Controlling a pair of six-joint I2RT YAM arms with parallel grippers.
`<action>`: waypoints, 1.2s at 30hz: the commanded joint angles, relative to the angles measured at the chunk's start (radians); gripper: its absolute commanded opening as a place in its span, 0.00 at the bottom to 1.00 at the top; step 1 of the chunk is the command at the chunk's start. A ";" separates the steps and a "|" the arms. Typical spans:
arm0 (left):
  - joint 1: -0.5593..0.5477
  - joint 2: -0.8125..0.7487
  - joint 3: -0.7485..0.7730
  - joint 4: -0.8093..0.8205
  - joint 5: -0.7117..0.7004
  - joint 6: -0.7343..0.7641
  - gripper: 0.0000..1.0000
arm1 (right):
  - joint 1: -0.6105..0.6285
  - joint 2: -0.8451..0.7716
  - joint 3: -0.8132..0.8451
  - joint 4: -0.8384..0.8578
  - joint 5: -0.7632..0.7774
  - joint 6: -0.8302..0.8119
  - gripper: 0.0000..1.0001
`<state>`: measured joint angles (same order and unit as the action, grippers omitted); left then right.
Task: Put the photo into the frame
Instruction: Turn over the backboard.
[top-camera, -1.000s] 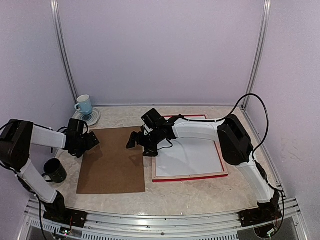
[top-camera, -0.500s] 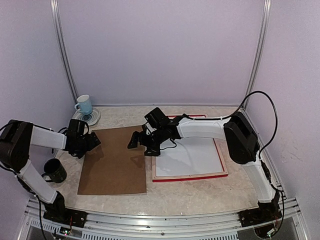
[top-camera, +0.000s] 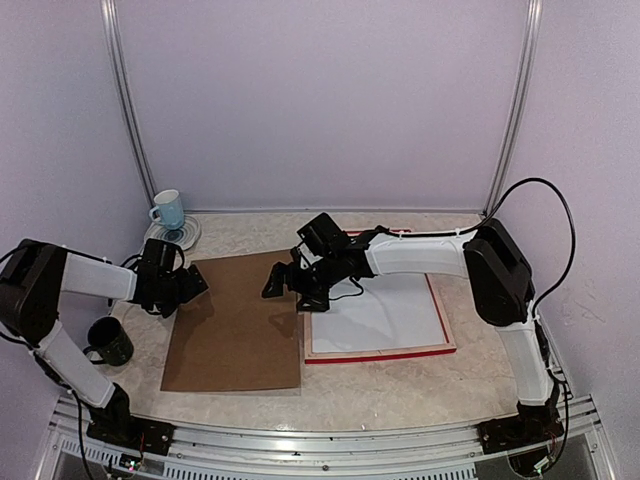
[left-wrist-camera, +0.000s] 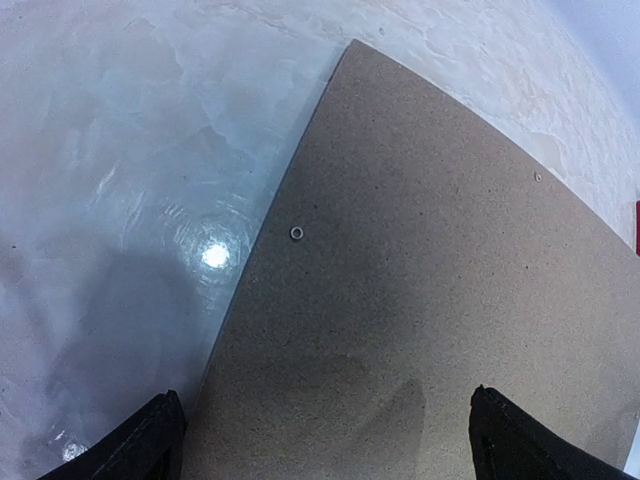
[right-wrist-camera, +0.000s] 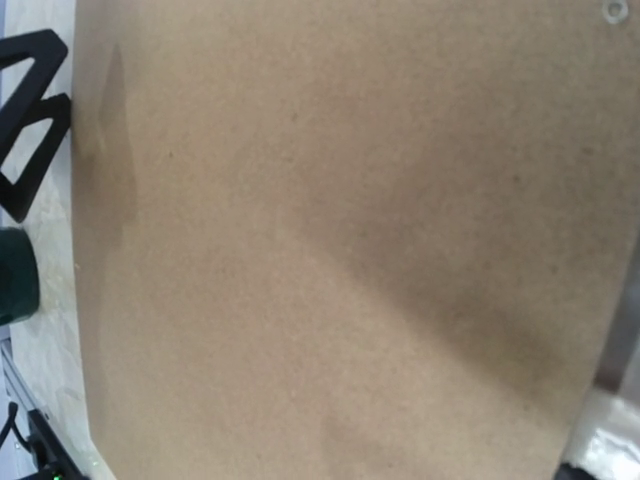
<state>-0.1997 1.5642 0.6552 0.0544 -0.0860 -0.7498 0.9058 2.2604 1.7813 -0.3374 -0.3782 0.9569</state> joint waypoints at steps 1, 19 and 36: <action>-0.063 -0.017 -0.004 0.055 0.105 -0.042 0.97 | -0.001 -0.080 -0.035 0.106 -0.024 -0.019 0.99; -0.194 0.065 0.052 0.105 0.098 -0.095 0.96 | -0.079 -0.236 -0.276 0.204 -0.006 -0.006 0.99; -0.251 0.101 0.082 0.138 0.132 -0.105 0.96 | -0.160 -0.270 -0.359 0.186 0.014 -0.021 0.99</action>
<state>-0.4255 1.6444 0.7124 0.1375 -0.0360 -0.8337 0.7506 2.0449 1.4303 -0.2237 -0.3431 0.9543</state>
